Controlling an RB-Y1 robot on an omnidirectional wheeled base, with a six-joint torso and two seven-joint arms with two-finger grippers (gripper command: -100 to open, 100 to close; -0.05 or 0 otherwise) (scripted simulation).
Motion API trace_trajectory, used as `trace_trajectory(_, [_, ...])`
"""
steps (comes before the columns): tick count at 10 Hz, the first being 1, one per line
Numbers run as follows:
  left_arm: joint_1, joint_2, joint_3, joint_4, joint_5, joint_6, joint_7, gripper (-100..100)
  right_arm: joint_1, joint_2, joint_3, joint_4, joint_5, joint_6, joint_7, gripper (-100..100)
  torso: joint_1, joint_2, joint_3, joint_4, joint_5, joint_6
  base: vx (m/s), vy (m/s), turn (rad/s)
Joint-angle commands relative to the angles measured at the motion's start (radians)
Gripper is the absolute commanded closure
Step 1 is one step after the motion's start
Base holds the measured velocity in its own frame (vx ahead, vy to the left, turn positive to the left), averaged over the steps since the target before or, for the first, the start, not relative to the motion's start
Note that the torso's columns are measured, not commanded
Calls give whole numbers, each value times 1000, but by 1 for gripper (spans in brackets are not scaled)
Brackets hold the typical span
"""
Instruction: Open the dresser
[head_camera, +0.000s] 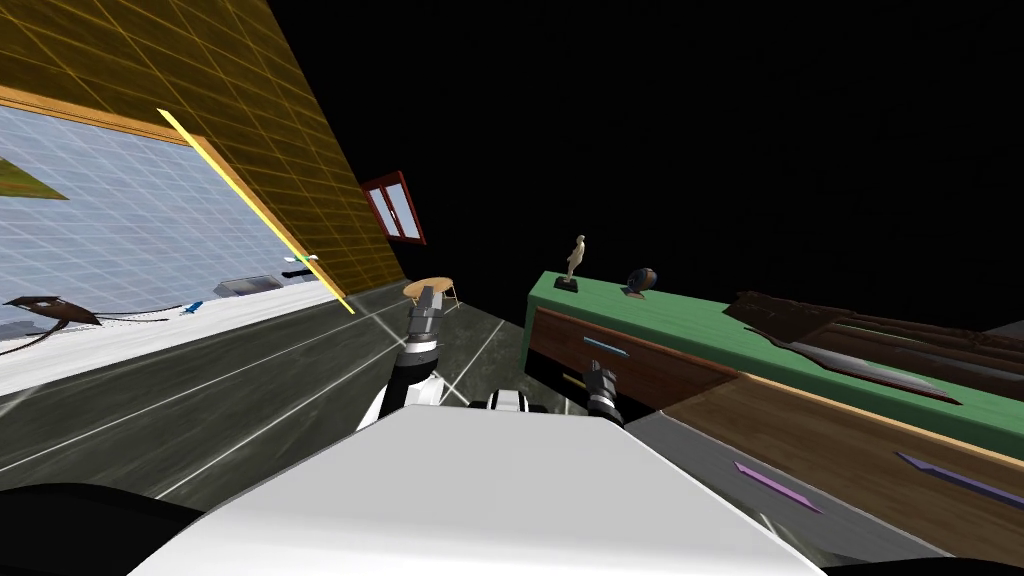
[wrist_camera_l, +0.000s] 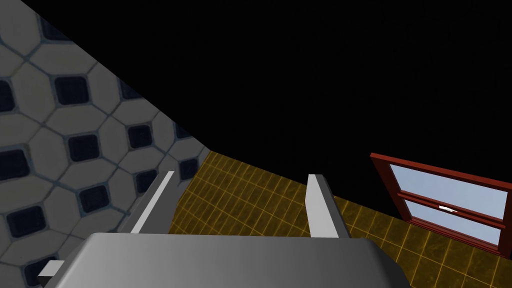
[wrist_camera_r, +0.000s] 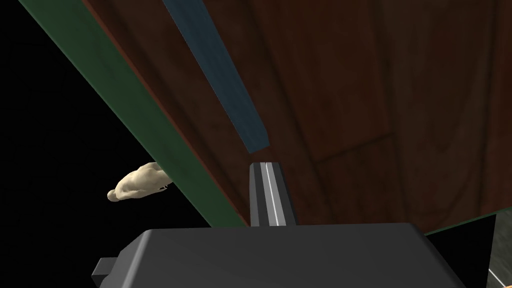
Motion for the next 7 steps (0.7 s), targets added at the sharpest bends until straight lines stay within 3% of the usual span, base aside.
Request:
trace_trajectory(1, [0,0,0,0,0,0,0,0,-17,53,10,-31,-23,-20,77,100,1,-3,-2,-1,1,0,-70,-50,65])
trace_trajectory(3, [0,0,0,0,0,0,0,0,-17,66,10,-31,-23,-20,135,100,-4,4,2,1,-1,0,-72,-60,18])
trace_trajectory(4, [0,0,0,0,0,0,0,0,-36,113,22,-54,-42,-34,163,100,-2,2,1,1,-1,0,-96,-92,53])
trace_trajectory(5, [0,0,0,0,0,0,0,0,-36,128,22,-54,-42,-34,193,100,-3,4,2,1,-1,0,-95,-88,43])
trace_trajectory(7, [0,0,0,0,0,0,0,0,-36,128,22,-54,-42,-34,231,100,1,0,0,0,0,0,-34,-21,-5])
